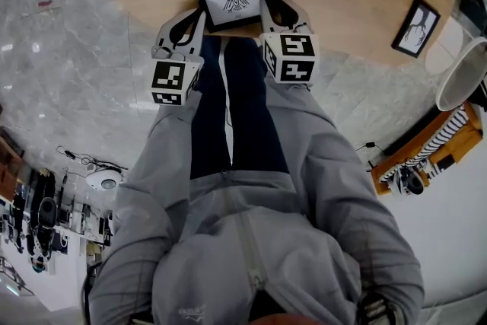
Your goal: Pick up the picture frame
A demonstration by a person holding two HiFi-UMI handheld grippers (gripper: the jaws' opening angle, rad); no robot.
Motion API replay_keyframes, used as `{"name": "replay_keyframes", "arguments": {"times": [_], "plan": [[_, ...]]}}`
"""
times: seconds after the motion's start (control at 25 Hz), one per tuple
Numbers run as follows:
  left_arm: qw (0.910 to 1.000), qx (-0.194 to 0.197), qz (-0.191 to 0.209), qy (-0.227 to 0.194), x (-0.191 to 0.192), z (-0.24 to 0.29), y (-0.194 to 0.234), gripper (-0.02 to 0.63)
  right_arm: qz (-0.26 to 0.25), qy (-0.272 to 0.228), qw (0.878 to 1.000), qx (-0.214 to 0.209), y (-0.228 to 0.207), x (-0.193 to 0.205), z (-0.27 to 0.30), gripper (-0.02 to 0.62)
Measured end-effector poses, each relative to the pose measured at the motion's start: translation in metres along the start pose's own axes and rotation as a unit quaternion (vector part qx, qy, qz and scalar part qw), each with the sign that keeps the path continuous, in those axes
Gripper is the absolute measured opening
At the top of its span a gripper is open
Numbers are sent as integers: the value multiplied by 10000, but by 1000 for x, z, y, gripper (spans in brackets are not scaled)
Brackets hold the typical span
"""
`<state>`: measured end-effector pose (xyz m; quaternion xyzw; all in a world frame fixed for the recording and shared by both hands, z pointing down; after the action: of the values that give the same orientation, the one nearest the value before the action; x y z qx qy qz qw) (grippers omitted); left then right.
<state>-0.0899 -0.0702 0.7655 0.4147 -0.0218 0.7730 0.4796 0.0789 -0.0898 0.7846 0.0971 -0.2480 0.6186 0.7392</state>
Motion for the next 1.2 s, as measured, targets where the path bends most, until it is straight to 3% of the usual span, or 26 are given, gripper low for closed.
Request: {"name": "replay_keyframes", "arguments": {"times": [0.44, 0.64, 0.8, 0.96, 1.2], "plan": [[9992, -162, -370, 77, 27, -26, 4, 18, -119, 184, 9997, -75, 31, 18, -7, 81], [9956, -27, -937, -75, 48, -41, 2, 18, -183, 225, 9995, -83, 43, 23, -8, 81], [9866, 140, -1603, -261, 64, -50, -1, 21, -305, 269, 9991, -123, 49, 28, -11, 80], [9755, 444, -2127, -356, 78, -55, -6, 162, -264, 300, 9991, -130, 52, 33, -13, 80], [9520, 982, -2871, -402, 95, -52, -8, 216, -356, 342, 9986, -178, 58, 35, -13, 80]]}}
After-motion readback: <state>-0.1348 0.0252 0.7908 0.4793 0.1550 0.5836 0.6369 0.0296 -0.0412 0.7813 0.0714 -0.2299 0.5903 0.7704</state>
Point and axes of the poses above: the fingertips, and each gripper's own axes: z forward along the fingers, y to its left, x out of its underside, the point moved 4 cm from there along -z, backward along the fingers, and after that the axes turned 5 degrees about x, right-handed, at the moved point
